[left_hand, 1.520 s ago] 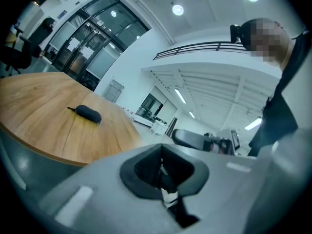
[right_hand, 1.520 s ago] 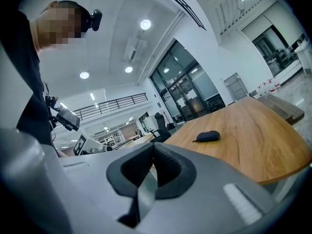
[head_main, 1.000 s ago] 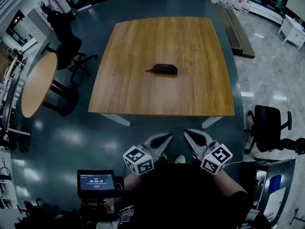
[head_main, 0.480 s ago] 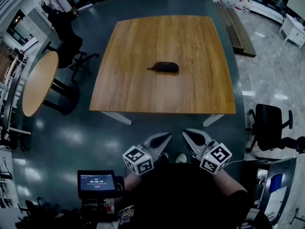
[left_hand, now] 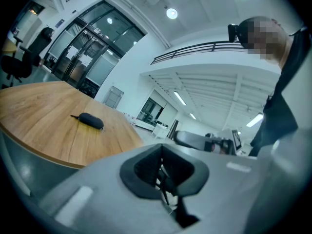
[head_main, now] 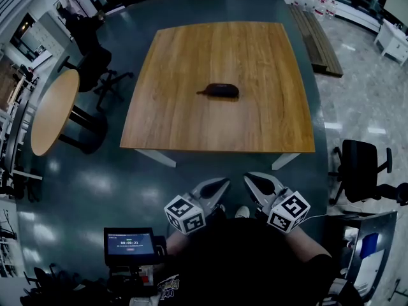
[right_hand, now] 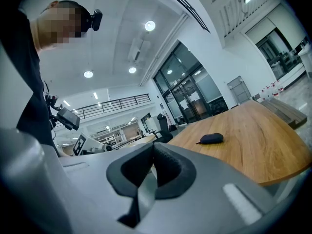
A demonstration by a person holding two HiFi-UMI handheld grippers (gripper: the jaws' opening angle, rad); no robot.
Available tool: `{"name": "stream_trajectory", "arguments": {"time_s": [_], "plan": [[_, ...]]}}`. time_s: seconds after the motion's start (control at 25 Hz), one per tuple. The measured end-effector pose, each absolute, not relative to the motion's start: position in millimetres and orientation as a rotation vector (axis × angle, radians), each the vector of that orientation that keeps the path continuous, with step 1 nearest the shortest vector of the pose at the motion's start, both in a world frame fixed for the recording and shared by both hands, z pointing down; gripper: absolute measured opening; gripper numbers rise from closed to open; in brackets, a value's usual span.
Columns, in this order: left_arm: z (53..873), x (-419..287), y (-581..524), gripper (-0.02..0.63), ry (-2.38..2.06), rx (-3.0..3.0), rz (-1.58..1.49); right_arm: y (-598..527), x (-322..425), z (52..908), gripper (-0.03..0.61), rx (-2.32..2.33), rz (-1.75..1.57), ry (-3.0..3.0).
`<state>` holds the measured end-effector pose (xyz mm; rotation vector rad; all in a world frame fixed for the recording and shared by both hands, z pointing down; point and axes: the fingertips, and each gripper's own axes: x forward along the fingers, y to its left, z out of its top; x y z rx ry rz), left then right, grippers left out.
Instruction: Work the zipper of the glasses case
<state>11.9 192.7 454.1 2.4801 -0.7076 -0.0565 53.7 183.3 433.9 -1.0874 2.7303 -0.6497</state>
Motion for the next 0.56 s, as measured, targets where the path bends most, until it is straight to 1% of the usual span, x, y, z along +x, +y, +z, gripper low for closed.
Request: {"name": "stream_trajectory", "arguments": {"time_s": [0.56], "plan": [[457, 23, 191, -0.002, -0.689, 2.483, -0.049, 182, 65, 436, 0.005, -1.107, -0.646, 2.724]]}}
